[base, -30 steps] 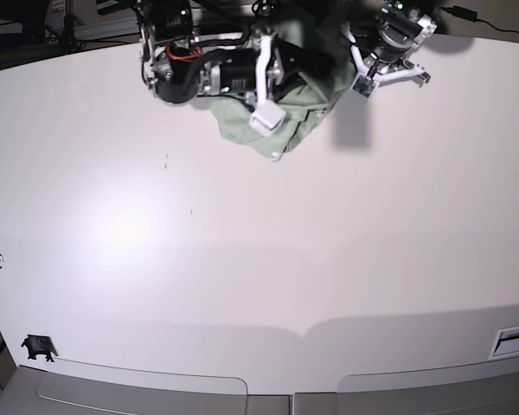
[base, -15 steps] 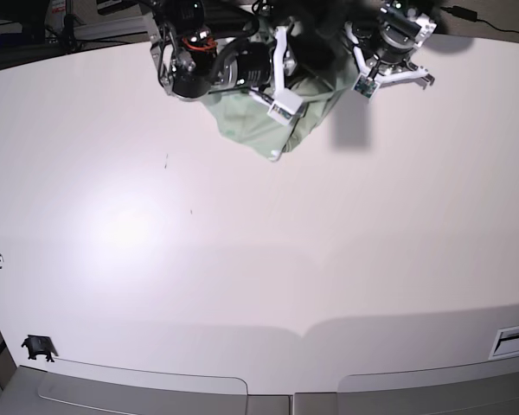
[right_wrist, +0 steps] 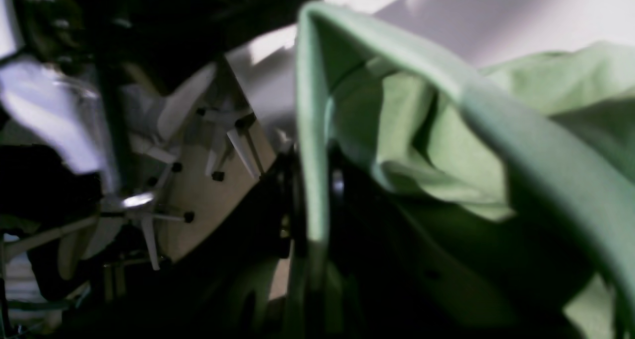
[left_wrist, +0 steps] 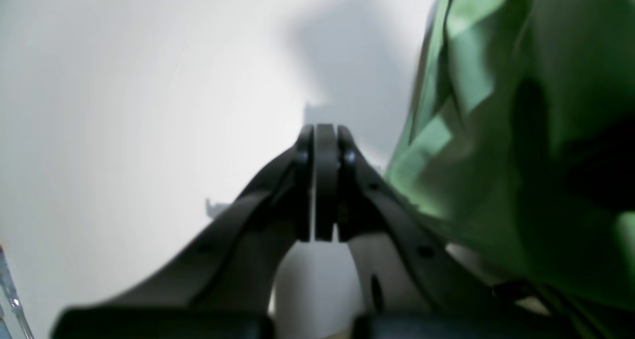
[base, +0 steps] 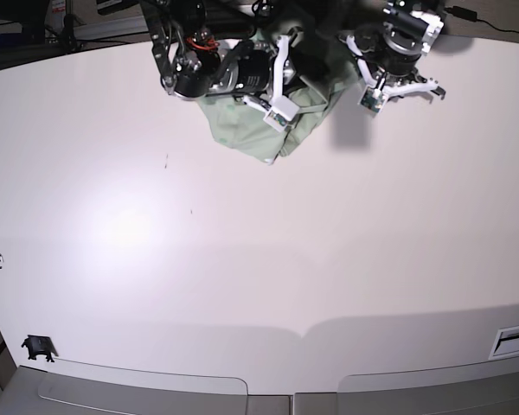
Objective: Fold the T-shirt properly
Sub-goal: 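Fold the held end over toward the left gripper, bunching the shirt, then press and regrasp the bunched green shirt with both grippers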
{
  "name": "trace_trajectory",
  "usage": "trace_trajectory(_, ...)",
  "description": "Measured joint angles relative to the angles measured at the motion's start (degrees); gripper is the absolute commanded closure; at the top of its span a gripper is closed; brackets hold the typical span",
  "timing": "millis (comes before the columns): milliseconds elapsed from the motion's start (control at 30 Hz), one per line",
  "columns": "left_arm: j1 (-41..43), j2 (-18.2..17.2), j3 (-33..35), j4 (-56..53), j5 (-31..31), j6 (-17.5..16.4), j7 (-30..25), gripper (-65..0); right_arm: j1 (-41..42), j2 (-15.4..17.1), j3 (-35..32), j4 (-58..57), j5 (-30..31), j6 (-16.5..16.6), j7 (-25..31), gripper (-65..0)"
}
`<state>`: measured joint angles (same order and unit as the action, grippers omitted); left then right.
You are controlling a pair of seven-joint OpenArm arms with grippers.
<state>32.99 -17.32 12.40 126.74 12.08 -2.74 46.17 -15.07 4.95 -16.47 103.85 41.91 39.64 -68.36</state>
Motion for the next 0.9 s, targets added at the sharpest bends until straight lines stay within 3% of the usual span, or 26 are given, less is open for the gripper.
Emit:
trace_trajectory(200,0.00,0.00,0.00,2.54,0.00,1.05,0.15,0.0,0.11,-2.23,-4.61,0.00,-0.24,0.00,-0.02,0.0)
trace_trajectory(367,0.00,0.02,0.00,2.64,0.04,1.05,0.13,0.0,0.09,-2.14,-9.01,0.00,-6.58,0.00,-0.17,0.0)
trace_trajectory(633,0.00,0.02,0.00,2.64,1.51,1.05,0.15,0.0,0.09,-2.10,-9.31,0.00,-6.54,0.00,-1.57,-0.5)
trace_trajectory(700,0.00,0.02,0.00,2.64,3.45,1.25,0.15,0.0,0.11,-2.10,-9.31,0.00,-5.03,0.02,-1.99,-11.2)
trace_trajectory(767,0.00,0.00,0.00,2.64,4.11,2.54,0.15,0.0,0.11,-2.10,-9.31,0.00,-1.33,0.04,-2.73,-17.7)
trace_trajectory(900,0.00,0.02,0.00,2.67,4.11,2.54,0.13,0.0,0.11,-2.12,-9.31,0.00,6.64,0.02,-4.90,-18.3)
